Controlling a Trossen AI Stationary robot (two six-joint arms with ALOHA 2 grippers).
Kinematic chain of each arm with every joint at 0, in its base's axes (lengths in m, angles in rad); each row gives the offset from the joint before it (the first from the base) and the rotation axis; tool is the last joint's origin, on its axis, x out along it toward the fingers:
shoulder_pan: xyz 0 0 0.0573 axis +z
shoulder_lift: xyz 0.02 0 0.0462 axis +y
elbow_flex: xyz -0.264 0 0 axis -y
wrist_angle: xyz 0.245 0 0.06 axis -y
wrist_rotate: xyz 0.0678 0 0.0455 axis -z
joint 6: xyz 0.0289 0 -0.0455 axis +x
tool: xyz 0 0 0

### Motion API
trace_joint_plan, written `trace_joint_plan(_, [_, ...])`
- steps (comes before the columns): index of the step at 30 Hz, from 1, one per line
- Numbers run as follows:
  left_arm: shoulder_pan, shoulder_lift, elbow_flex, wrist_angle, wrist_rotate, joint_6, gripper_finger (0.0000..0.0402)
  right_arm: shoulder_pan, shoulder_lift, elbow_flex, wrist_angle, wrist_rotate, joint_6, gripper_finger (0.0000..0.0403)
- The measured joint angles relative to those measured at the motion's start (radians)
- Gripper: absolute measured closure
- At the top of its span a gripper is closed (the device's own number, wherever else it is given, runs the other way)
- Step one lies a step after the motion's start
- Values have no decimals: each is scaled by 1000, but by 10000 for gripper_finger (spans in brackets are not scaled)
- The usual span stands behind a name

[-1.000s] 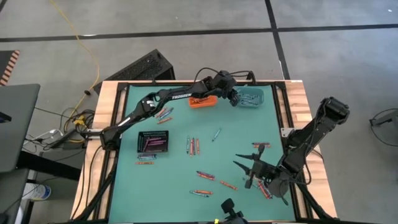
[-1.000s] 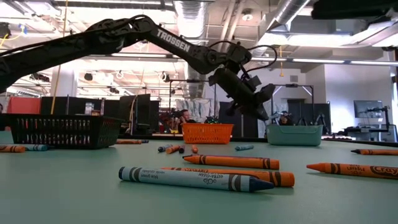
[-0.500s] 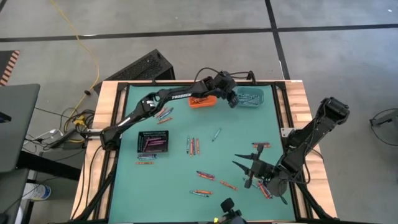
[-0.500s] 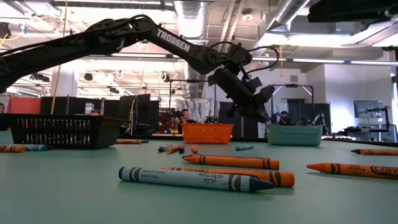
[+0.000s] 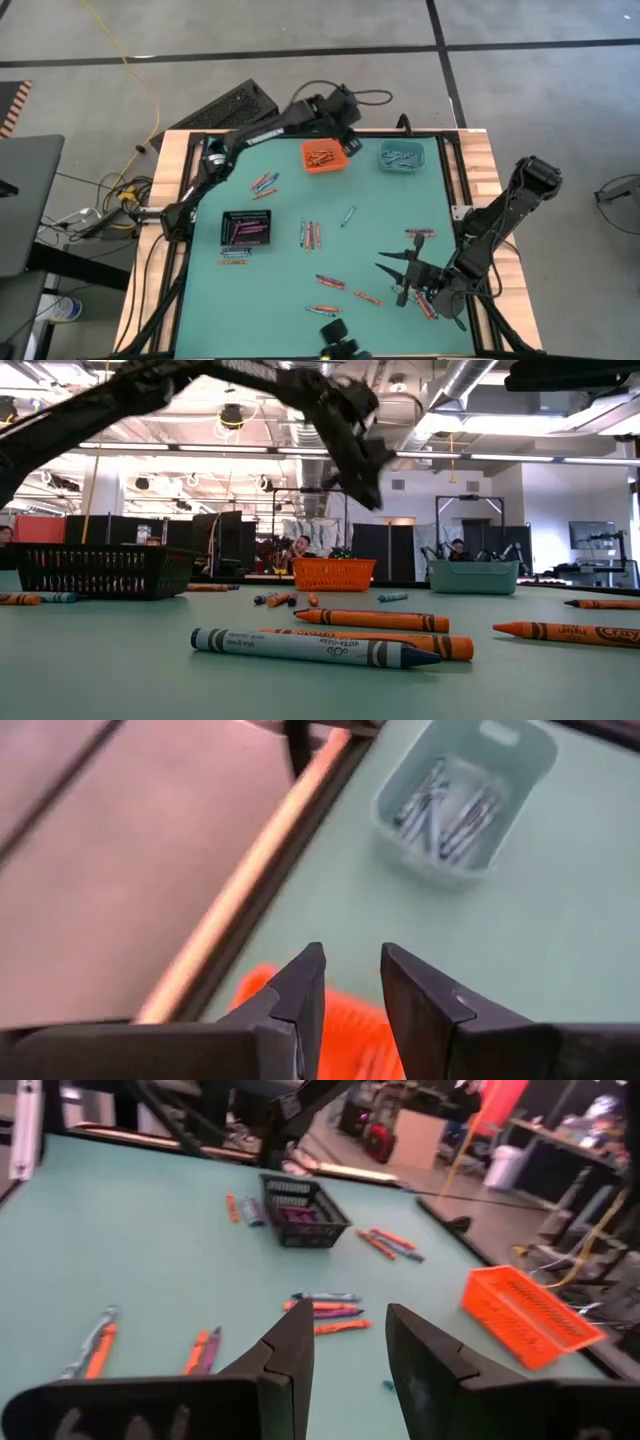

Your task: Sort crayons

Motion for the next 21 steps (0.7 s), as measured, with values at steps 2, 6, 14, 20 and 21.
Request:
trace_joint_plan(2, [0, -57, 1, -123, -39, 30, 313, -7, 0, 0, 0, -37, 0, 274])
trace_joint_plan(6, [-7, -158, 1, -368, -112, 75, 313, -24, 0, 0, 8, -93, 6, 274])
trace_joint_plan(14, [-11, -367, -93, -703, -196, 1, 313, -56, 0, 0, 3, -159, 77, 274])
trace_joint_plan(20, [-43, -645, -477, -565, -226, -16, 313, -59, 0, 0, 3, -194, 142, 274])
trace_joint_plan(21, [-48, -703, -567, -511, -230, -12, 313, -58, 3, 0, 4, -193, 151, 274])
